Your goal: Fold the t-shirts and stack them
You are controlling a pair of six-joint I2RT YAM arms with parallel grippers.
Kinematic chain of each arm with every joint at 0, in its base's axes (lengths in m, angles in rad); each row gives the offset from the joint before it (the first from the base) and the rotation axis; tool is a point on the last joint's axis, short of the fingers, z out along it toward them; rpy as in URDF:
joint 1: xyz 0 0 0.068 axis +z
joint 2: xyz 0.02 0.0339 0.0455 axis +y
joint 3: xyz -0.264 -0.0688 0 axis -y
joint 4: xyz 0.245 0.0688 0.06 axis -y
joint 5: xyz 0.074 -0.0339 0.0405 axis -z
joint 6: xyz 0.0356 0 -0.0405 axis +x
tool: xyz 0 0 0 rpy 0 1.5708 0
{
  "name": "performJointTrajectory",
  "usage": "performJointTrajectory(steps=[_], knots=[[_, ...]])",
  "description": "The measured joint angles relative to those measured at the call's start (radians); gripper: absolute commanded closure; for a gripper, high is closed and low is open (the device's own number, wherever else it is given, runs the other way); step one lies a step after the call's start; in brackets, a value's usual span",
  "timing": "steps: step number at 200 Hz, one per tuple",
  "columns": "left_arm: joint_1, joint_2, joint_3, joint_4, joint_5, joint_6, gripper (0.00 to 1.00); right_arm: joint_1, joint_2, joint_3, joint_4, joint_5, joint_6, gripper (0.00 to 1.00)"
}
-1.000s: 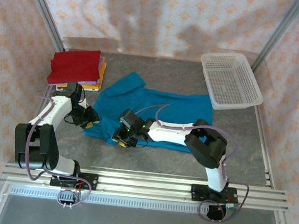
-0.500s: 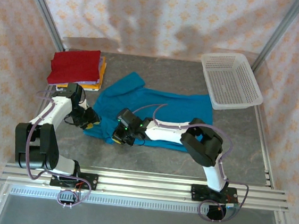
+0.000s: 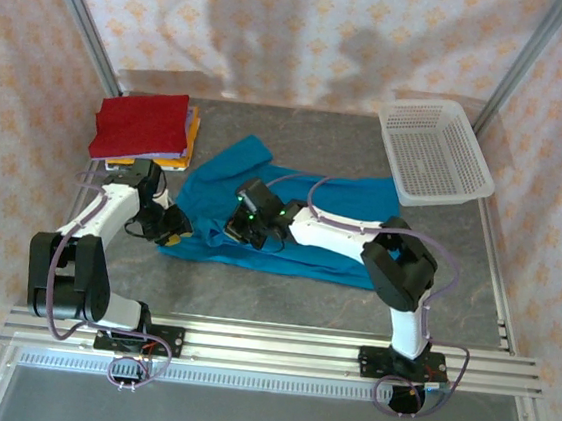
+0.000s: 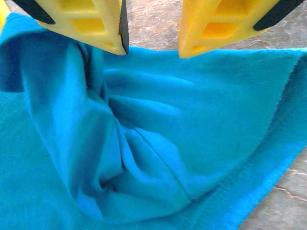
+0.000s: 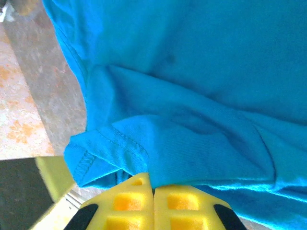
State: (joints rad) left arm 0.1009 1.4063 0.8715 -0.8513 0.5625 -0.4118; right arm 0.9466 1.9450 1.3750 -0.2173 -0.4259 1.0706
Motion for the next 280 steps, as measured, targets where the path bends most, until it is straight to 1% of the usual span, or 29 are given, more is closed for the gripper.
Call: performJointTrajectory(steps=[48, 93, 102, 126, 135, 151, 190, 207, 226, 252, 280], knots=[[-0.049, 0.007, 0.017, 0.036, 0.003, -0.039, 0.66, -0.044, -0.007, 0.0, 0.001, -0.006, -0.014, 1.0], [-0.069, 0.055, 0.051, 0.076, 0.003, -0.063, 0.66, -0.108, 0.0, 0.014, 0.0, -0.023, -0.037, 1.0], [-0.075, 0.068, 0.061, 0.081, 0.002, -0.063, 0.66, -0.122, 0.009, 0.029, 0.0, -0.026, -0.046, 0.95], [-0.089, 0.095, 0.093, 0.089, -0.001, -0.063, 0.66, -0.154, 0.036, 0.069, -0.008, -0.034, -0.074, 0.78], [-0.099, 0.101, 0.107, 0.09, -0.007, -0.063, 0.66, -0.165, 0.043, 0.085, -0.023, -0.039, -0.087, 0.75], [-0.131, 0.109, 0.139, 0.09, -0.04, -0.061, 0.65, -0.18, 0.045, 0.108, -0.061, -0.043, -0.123, 0.7], [-0.239, 0.153, 0.268, 0.069, -0.167, -0.042, 0.65, -0.185, 0.016, 0.129, -0.188, -0.024, -0.222, 0.64], [-0.285, 0.185, 0.329, 0.053, -0.227, -0.027, 0.65, -0.187, -0.042, 0.089, -0.229, -0.001, -0.259, 0.62], [-0.329, 0.224, 0.379, 0.039, -0.275, -0.015, 0.65, -0.198, -0.148, -0.011, -0.248, 0.017, -0.28, 0.61], [-0.383, 0.316, 0.465, 0.002, -0.336, 0.002, 0.65, -0.252, -0.285, -0.163, -0.26, 0.029, -0.287, 0.6], [-0.442, 0.433, 0.581, -0.06, -0.424, 0.029, 0.65, -0.301, -0.356, -0.266, -0.277, 0.045, -0.297, 0.6]])
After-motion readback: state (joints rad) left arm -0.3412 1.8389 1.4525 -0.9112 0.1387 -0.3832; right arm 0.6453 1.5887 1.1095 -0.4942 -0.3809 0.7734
